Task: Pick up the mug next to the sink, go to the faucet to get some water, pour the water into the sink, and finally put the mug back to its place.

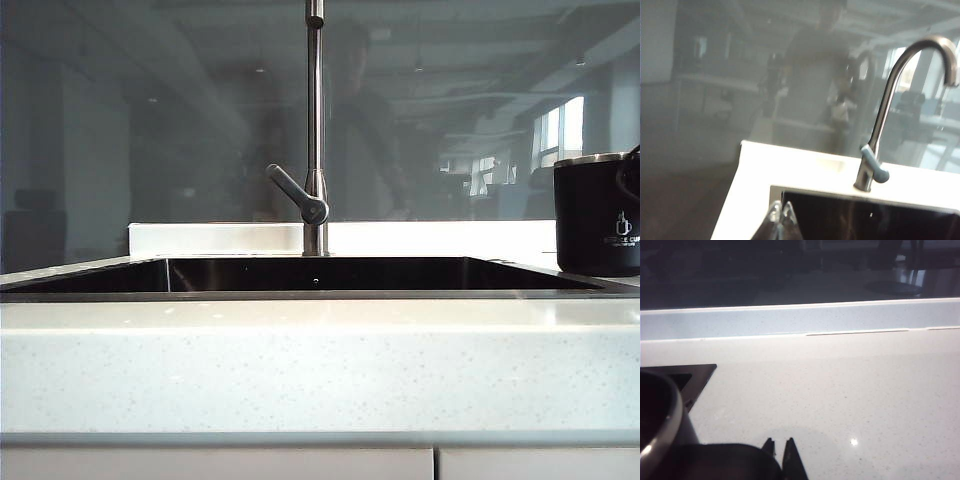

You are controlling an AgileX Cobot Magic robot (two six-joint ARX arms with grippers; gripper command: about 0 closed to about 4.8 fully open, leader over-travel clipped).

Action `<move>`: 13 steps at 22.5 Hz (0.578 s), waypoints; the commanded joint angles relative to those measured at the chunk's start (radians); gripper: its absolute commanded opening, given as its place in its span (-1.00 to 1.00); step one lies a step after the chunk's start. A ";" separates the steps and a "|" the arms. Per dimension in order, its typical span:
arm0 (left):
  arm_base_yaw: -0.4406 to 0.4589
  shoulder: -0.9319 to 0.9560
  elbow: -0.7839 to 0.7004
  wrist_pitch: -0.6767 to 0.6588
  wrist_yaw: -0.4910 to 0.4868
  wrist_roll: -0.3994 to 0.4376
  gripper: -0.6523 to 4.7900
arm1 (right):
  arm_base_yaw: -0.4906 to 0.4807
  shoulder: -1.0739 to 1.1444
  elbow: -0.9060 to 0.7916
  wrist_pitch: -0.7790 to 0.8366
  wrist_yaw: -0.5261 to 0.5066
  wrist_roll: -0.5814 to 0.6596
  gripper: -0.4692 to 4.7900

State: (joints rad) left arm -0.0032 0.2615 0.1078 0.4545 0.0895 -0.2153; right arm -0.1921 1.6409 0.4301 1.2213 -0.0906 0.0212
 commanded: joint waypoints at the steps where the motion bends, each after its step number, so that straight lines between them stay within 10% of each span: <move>1: 0.002 0.114 0.003 0.113 0.002 -0.001 -0.78 | 0.006 -0.021 0.026 0.017 -0.014 0.092 -0.84; 8: 0.002 0.724 0.075 0.624 0.012 0.070 -0.78 | 0.110 -0.031 0.218 -0.126 -0.213 0.263 -0.84; 13: 0.002 1.437 0.551 0.850 0.384 -0.026 -0.62 | 0.365 -0.037 0.534 -0.557 -0.115 0.267 -0.84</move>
State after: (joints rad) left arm -0.0013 1.6260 0.5873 1.2602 0.3523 -0.1684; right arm 0.1375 1.6146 0.9051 0.7586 -0.2379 0.2771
